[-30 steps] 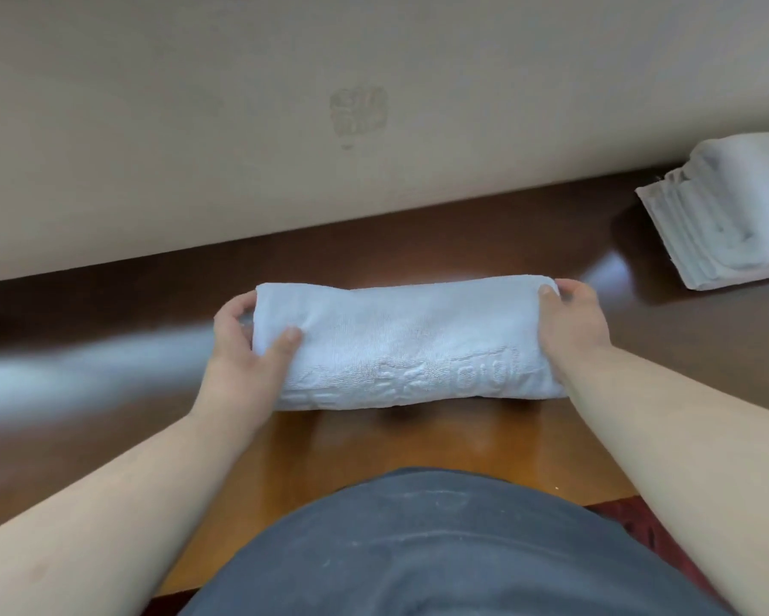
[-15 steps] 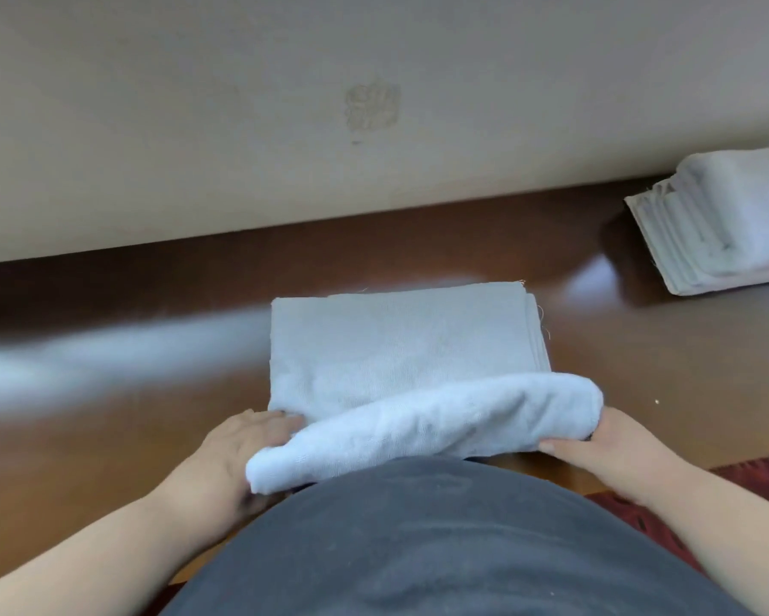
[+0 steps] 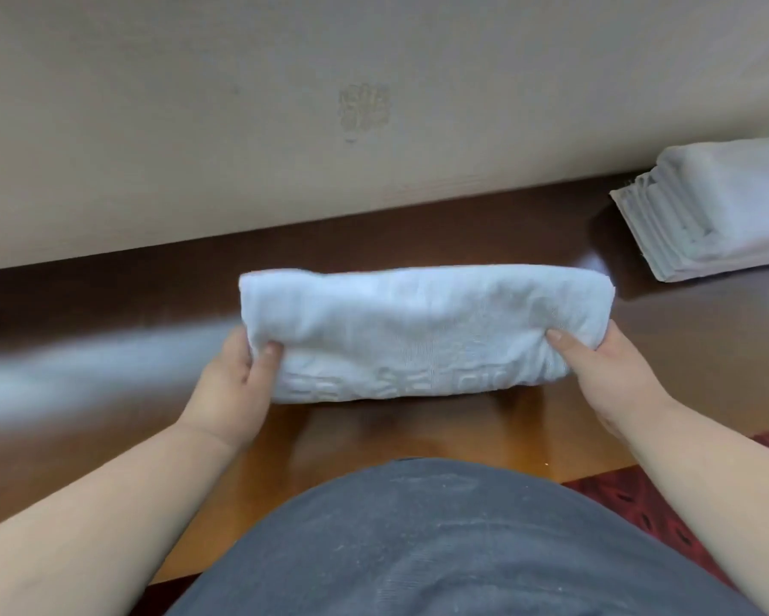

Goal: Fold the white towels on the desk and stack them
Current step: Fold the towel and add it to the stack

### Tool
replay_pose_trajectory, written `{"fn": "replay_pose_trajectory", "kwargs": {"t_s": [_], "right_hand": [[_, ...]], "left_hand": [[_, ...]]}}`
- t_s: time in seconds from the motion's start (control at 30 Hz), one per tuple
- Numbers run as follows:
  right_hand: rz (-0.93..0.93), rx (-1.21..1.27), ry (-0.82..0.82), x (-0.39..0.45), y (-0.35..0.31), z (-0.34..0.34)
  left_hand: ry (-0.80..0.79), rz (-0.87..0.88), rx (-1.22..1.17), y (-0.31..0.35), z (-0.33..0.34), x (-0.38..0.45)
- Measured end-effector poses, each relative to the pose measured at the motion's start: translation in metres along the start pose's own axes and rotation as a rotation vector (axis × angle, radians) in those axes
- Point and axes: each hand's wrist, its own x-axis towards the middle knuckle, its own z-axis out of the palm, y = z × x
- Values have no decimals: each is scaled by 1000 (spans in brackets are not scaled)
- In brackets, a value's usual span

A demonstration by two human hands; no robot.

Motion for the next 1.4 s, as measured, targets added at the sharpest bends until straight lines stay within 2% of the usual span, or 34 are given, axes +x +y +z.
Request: {"fn": "replay_pose_trajectory", "kwargs": {"t_s": [0.07,0.1,0.13,0.27,0.33,0.37,0.4,0.47,0.53,0.6,0.73,0.83,0.9,1.03,1.13,1.3,1.4], "right_hand": [[18,75,50,8,0,0],[29,79,76,11,0,-2],[50,64,94,15,1,-6],[118,-23,-55,23,5,-18],[122,-20,-104,22,6,-16],[114,-18,-100,21,5,-15],[97,-20,-81,20,4,-13],[47,-36,-35,19,-3,-9],[20,-25,-16,23,-10,-3],[36,68,-3,30,-13,3],[162,188,34,48,-4,10],[253,177,31,57,7,16],[283,158,15,63,11,19],[307,46,25,69,6,16],[299,-142,35,74,5,12],[290,-400,67,85,1,18],[320,-465,109,89,1,23]], "left_hand": [[177,-279,-58,-7,-4,16],[228,-347,-50,-12,-9,22],[212,-352,-19,-17,-13,24],[-136,-186,53,-7,-5,15],[-284,-191,40,8,7,8],[-309,-215,36,13,13,5],[-286,-235,22,19,18,4],[-129,-210,-32,27,24,0],[27,-166,-188,34,26,0],[46,-198,-276,36,23,5],[-208,-220,-365,22,18,19],[-382,-228,-128,12,19,24],[-320,-253,-35,8,23,25],[-8,-317,-129,24,31,36],[-31,-385,-105,39,31,61],[-163,-482,104,30,39,86],[-103,-531,54,17,47,74]]}}
